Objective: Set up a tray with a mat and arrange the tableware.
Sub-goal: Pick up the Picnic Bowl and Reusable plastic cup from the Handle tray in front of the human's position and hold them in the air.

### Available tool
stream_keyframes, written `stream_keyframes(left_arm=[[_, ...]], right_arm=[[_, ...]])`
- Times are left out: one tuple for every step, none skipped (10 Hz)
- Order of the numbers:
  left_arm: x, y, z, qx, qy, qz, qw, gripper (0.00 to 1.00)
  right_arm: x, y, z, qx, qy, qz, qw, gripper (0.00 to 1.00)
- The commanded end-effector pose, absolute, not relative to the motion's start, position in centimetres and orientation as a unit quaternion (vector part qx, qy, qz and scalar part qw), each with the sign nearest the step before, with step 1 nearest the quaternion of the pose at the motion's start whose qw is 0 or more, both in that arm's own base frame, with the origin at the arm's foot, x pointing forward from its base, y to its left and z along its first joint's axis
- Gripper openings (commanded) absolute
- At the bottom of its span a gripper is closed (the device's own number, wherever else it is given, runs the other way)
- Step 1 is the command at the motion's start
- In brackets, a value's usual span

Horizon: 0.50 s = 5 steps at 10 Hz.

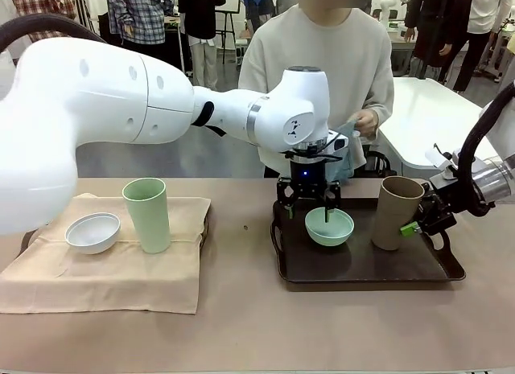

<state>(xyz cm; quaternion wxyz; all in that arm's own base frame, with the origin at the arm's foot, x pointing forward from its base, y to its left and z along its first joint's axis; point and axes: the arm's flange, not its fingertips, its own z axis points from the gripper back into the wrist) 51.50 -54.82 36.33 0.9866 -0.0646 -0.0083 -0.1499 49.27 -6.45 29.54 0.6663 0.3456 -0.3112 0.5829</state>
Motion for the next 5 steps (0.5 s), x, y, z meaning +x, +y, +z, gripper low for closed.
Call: stream_keyframes(left_arm=[[52.7,-56.0,35.9,-0.073,-0.015,-0.123,0.990,0.89],[53.2,-56.1,35.2,-0.074,-0.009,-0.117,0.990,0.89],[53.5,-56.1,34.8,-0.073,-0.005,-0.109,0.991,0.89],[53.8,-56.2,34.5,-0.072,-0.004,-0.104,0.992,0.89],[54.0,-56.3,34.4,-0.071,-0.006,-0.100,0.992,0.89]], right_arm=[[49.9,-5.4,29.2,0.352,-0.330,0.585,0.652,1.00],[50.0,-5.0,29.0,0.354,-0.333,0.587,0.648,1.00],[50.0,-4.5,28.6,0.358,-0.330,0.588,0.646,1.00],[50.0,-4.0,28.3,0.361,-0.327,0.591,0.643,1.00],[49.9,-3.5,28.1,0.362,-0.326,0.596,0.638,1.00]])
